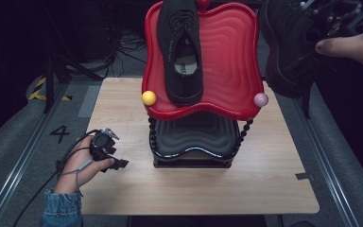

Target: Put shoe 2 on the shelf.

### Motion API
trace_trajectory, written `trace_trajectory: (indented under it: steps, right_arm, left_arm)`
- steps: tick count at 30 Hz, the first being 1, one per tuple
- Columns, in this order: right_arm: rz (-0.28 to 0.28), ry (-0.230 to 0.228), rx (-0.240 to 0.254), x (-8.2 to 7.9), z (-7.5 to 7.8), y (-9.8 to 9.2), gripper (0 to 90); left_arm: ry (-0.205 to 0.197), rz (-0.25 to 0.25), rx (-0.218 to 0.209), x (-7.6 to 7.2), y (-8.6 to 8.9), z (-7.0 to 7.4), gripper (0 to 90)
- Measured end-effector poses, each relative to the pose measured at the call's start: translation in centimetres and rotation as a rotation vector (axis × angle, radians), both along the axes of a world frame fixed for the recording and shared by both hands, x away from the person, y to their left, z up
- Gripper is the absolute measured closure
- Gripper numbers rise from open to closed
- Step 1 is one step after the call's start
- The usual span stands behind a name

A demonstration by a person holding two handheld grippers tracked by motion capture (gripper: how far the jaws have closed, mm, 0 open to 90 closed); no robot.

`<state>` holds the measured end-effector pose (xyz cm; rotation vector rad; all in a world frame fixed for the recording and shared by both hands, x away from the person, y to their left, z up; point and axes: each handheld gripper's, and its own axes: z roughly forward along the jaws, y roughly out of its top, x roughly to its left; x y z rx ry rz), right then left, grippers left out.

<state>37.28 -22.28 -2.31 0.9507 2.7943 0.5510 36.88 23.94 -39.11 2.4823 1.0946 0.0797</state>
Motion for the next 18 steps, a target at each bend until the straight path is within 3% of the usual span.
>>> trace_trajectory:
  steps: [4,12,18]
  right_arm:
    - [0.019,-0.008,-0.018,0.3,0.3,1.6,88.2]
    - [0.057,-0.032,-0.028,0.9,0.3,4.2,88.2]
    - [0.078,-0.034,-0.031,1.3,0.0,5.7,88.2]
  left_arm:
    - [0.001,-0.004,0.028,0.0,-0.2,0.0,27.8]
    - [0.017,-0.002,0.026,0.0,-0.2,-0.2,27.6]
    - [-0.003,0.000,0.037,0.0,-0.2,-0.2,27.8]
